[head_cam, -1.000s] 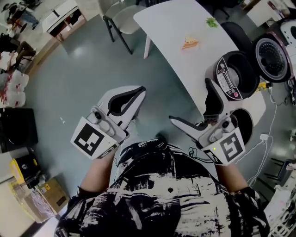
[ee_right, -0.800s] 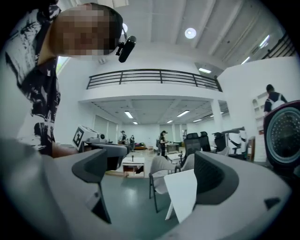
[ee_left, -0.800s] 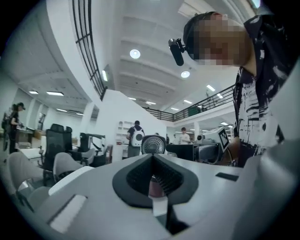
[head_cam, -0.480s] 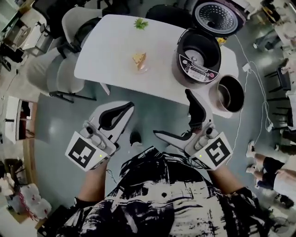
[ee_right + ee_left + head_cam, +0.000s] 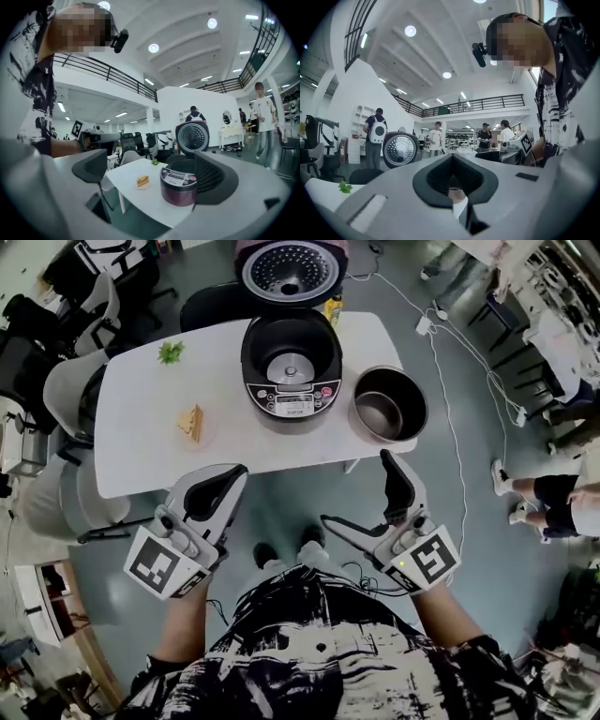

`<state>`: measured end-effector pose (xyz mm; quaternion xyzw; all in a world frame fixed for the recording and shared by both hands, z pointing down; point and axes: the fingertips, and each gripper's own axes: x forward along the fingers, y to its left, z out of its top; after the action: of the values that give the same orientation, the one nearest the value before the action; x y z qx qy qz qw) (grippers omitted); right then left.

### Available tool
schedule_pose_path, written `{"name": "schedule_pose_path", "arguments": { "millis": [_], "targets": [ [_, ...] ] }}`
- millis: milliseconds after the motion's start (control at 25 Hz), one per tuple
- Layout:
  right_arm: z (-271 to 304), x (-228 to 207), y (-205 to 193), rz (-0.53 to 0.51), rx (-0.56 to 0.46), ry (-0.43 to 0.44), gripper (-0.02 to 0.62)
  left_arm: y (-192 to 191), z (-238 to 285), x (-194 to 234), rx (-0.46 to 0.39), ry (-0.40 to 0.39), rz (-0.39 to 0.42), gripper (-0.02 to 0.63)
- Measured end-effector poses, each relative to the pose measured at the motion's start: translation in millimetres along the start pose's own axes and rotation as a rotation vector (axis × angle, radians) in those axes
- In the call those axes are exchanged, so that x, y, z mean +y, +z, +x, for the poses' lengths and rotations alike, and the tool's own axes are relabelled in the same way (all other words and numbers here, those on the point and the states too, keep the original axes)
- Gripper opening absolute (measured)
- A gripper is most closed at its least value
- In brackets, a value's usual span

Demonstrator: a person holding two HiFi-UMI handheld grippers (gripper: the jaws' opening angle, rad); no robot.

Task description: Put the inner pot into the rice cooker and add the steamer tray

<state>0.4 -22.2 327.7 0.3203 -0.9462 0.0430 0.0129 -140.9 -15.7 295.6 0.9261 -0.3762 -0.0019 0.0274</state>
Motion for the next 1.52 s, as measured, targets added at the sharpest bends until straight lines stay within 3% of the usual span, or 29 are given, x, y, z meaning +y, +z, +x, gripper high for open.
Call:
{"name": "schedule_pose_path", "arguments": {
  "millis": [200,400,1000,1320,1520],
  "targets": [
    [-32,-79,-11,0.004,0.024,-0.153,0.53,5,42,-14,0.017,-0.053,0.01,0.005],
    [-57,-132,-19,0.014,0.032,-0.233,0.53,5,68,-29,0.033,-0.071,0.021,0.005],
    [-70,-235,-53,0.002,0.143,-0.531,0.529,11,52,-4,0.006,-0.149,0.0,0.005],
    [-57,-315,-95,0.072,0.261,-0.637,0.529,3,51,12,0.004,-0.162,-0.013,0.005],
    [-54,-357,-138,0.173,0.379,-0.672,0.529,-1,56,11,0.012,-0.167,-0.029,0.005]
  ]
}}
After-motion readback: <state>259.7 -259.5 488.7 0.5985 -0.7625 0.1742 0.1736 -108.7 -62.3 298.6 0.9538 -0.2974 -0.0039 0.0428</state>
